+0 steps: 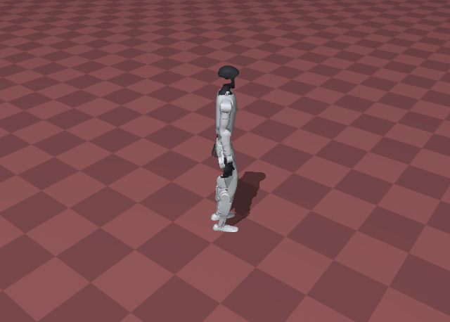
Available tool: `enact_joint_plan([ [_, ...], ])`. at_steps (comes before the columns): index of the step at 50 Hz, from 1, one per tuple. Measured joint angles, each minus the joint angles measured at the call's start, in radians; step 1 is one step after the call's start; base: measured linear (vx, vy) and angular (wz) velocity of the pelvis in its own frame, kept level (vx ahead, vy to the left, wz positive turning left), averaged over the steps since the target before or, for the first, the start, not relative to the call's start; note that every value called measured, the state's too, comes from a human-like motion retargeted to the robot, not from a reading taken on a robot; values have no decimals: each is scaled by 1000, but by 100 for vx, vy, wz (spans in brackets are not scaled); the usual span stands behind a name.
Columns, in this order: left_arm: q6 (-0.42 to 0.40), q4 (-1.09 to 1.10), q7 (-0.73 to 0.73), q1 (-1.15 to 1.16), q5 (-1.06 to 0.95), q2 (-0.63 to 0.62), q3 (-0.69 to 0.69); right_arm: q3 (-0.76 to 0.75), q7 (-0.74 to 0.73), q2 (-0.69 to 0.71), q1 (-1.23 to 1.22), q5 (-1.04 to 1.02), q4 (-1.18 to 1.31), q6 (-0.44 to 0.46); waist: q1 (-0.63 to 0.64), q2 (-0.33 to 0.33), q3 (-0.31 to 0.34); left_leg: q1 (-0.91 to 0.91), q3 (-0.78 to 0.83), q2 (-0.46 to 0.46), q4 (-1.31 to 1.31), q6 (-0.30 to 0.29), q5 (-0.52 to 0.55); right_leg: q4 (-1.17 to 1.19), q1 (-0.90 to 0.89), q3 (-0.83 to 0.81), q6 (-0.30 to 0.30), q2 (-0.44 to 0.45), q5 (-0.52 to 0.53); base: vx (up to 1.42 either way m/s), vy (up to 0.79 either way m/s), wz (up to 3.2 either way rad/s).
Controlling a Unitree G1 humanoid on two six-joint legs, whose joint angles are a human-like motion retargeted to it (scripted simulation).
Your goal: In place motions
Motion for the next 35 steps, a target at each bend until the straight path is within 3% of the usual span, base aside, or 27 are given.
enact_joint_plan([
  [4, -3, -12, 0, 6, -15, -15, 16, 6, 6, -3, 10, -28, 1, -4, 26, -10, -19, -31, -65, -23, 68, 8, -10, 7, -25, 80, 7, -3, 23, -2, 5, -110],
  [8, -7, -18, 2, -18, -32, -38, 7, -4, 4, -14, 19, -30, 3, -7, 70, -27, -9, -62, -319, -93, 106, 65, -9, 3, -46, 192, 15, -7, 66, -9, 10, -186],
  [10, -12, -30, -4, -27, -32, -42, -4, -5, 4, -18, 19, -19, 6, -5, 81, -30, 3, -57, -392, -103, 95, 51, -7, 4, -56, 242, 20, 1, 89, -13, 11, -195],
  [14, -22, -62, -25, -48, -12, -34, -21, -4, 9, -22, -7, 9, -2, -4, -6, -19, 24, -3, -185, -66, 15, 120, -61, 3, -91, 285, -2, 30, 147, -34, 15, -154],
  [18, -26, -69, -37, -56, 14, 10, -19, 36, 13, -19, -24, 54, -14, -19, -101, -9, 26, 0, -21, -22, -23, 96, -71, 29, -160, 336, -28, 76, 147, -45, 19, -220],
  [22, -19, -65, -9, -52, 41, 68, -20, 44, 38, -19, -42, 73, -3, -29, -128, -8, 48, 38, 185, 8, -58, 85, -99, 52, -206, 121, -83, 41, 89, -58, 18, -275],
  [26, -20, -34, 23, -9, 30, 81, -2, 35, 64, -48, -39, 21, 16, -21, -112, -5, 22, 59, 393, 22, -74, 59, -140, 62, -239, 11, -79, 18, 49, -44, 17, -333],
  [35, -8, -48, 24, 5, 31, 47, 46, -63, 9, -107, -76, 131, 97, 15, -176, 83, 25, 94, 743, 73, -96, -14, -184, 103, -143, -705, -121, -111, -10, -49, 15, -287],
])
